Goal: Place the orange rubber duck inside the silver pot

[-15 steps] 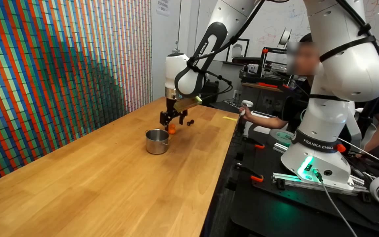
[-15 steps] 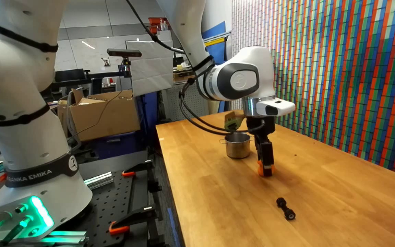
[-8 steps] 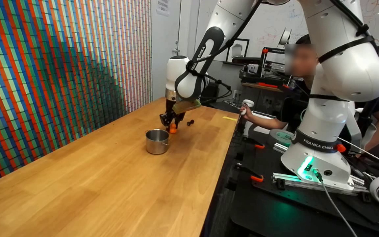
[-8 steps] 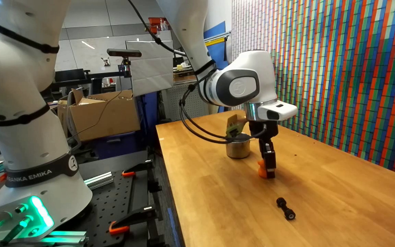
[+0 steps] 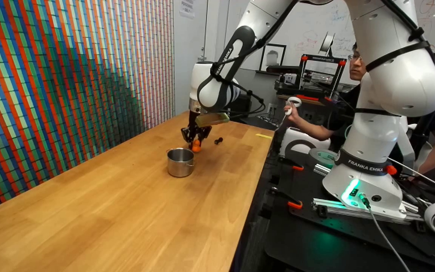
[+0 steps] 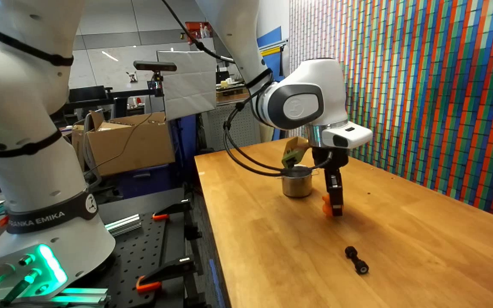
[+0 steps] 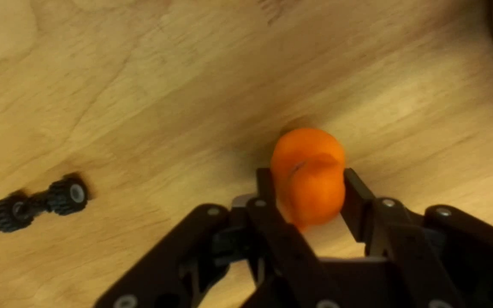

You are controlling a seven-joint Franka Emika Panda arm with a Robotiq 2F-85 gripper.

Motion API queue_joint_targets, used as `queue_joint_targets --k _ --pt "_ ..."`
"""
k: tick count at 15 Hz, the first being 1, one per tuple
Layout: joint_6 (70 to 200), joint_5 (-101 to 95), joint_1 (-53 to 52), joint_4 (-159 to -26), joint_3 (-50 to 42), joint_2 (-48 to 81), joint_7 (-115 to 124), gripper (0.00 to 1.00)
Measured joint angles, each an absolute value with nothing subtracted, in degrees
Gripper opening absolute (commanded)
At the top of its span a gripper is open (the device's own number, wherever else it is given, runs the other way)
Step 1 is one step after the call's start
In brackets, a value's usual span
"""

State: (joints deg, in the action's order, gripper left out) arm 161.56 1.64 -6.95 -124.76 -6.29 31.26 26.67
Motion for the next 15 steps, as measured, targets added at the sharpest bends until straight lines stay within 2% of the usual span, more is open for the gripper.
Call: queue_joint_targets --k 8,14,15 --pt "153.5 8.9 -5.7 -122.6 0.0 20.4 21.9 0.23" --pt "150.1 13.2 -5.9 -123.8 5.3 17.9 20.1 0.24" --pt "150.1 13.2 -6.1 -124.1 5.9 17.9 20.0 0.26"
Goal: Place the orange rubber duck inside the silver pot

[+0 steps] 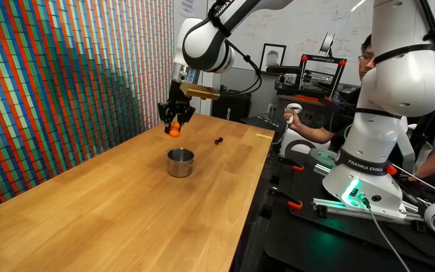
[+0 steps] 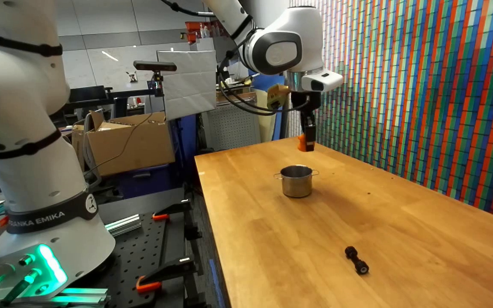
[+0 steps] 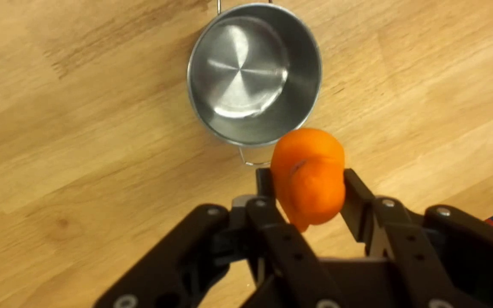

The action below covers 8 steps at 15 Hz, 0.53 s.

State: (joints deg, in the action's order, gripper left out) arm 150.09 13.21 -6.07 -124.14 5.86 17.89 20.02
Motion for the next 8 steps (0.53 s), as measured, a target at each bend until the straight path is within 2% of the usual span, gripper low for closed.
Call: queue_joint_targets --k 2,4,8 --pt "150.1 13.2 -6.6 -125.0 6.7 17.9 19.8 0.68" --pt "150.1 13.2 -7.0 -126.0 7.4 18.0 19.5 0.72" --pt "150.1 13.0 -7.5 -126.6 7.4 18.3 19.3 0.99"
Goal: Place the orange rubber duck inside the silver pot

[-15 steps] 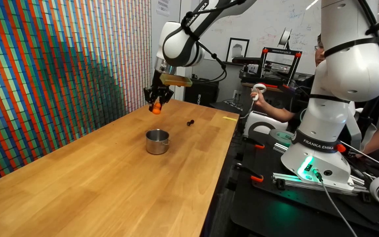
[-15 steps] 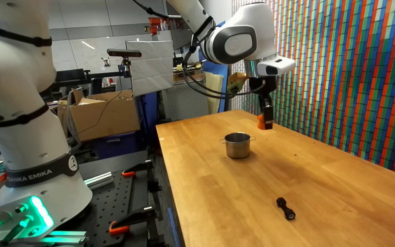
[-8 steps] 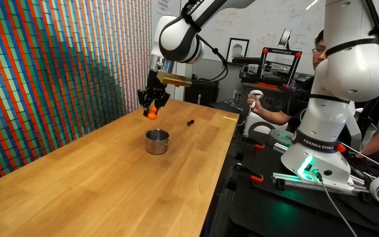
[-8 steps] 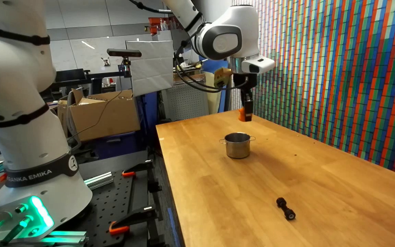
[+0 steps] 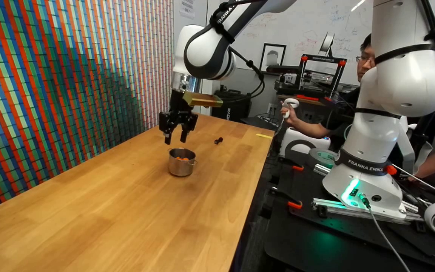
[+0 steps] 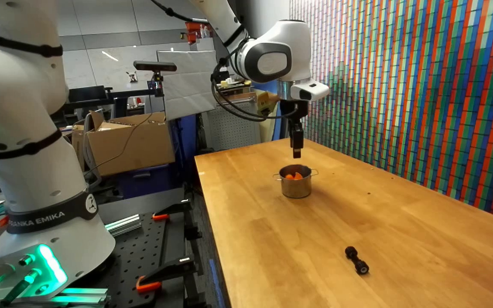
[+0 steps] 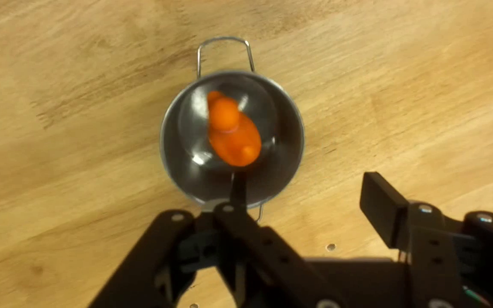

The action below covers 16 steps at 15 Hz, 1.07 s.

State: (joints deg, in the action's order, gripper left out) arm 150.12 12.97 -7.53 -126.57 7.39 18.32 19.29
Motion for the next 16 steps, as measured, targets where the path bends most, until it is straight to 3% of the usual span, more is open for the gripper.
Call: queue_joint_targets --k 8,16 --pt "148.4 9.5 -6.5 -120.8 3.8 18.0 15.9 0.99" --pt "129.0 8.7 -2.9 -111.1 3.7 13.0 1.2 1.0"
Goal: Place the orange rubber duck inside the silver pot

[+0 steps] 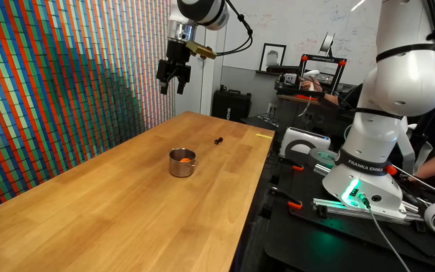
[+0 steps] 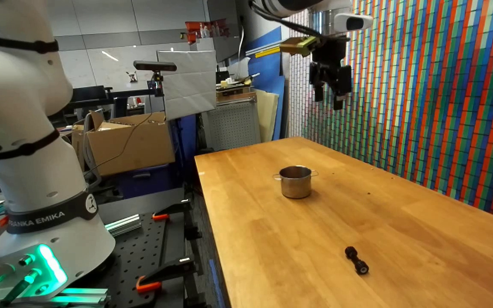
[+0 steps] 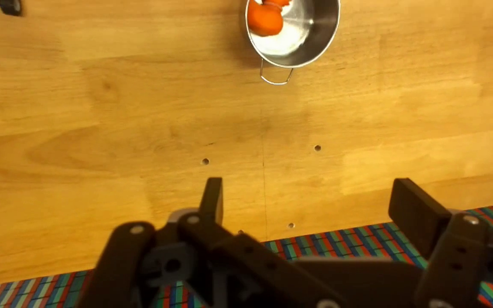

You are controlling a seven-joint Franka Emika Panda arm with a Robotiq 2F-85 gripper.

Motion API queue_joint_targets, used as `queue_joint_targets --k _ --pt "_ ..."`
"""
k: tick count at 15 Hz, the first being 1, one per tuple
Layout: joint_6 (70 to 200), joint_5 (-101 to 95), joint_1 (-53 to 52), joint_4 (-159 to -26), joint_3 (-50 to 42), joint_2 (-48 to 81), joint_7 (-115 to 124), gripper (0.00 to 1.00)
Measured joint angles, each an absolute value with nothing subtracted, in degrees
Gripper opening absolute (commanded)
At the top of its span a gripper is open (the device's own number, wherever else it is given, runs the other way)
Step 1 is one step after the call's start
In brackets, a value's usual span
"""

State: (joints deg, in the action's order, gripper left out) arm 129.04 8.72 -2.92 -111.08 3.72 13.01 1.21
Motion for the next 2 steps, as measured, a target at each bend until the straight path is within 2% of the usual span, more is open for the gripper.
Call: queue_joint_targets --k 2 --pt "123.7 8.1 -2.5 -109.8 3.7 11.2 -1.0 1.0"
